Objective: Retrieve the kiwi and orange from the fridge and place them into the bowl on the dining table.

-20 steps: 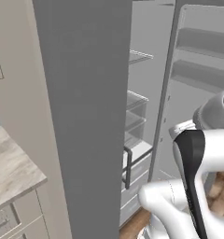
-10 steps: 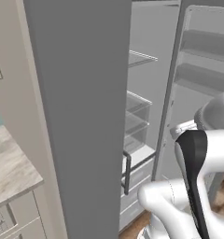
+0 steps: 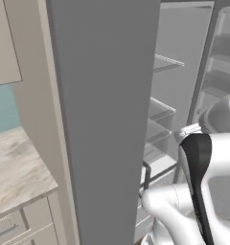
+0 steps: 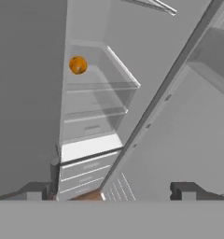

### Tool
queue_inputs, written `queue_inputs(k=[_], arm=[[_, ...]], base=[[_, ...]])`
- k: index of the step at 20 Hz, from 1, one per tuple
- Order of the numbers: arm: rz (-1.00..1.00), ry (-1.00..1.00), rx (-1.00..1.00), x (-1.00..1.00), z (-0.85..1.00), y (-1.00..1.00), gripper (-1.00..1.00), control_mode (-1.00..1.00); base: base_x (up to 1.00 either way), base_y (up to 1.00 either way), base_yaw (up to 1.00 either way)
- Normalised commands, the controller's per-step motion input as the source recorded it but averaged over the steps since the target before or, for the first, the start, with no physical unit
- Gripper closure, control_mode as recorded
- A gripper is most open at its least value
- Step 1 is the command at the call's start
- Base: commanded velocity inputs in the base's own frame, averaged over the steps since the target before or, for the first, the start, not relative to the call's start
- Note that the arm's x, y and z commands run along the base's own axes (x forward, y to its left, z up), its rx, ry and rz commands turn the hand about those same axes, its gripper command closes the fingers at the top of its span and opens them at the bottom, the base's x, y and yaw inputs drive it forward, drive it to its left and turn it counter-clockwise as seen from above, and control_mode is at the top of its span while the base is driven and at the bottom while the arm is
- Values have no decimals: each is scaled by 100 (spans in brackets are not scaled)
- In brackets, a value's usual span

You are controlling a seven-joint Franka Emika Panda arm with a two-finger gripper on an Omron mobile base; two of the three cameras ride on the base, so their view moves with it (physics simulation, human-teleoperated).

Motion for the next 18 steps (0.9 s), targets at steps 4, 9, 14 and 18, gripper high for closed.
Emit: queue_inputs(k=[4, 9, 14, 18], arm=[[0, 0, 0, 0, 0, 0, -100, 100], [0, 0, 0, 0, 0, 0, -100, 100], [0, 0, 0, 0, 0, 0, -100, 100], [0, 0, 0, 0, 0, 0, -100, 100]], base=[[39, -18, 26], [33, -28, 27], [18, -32, 26], [4, -31, 23]])
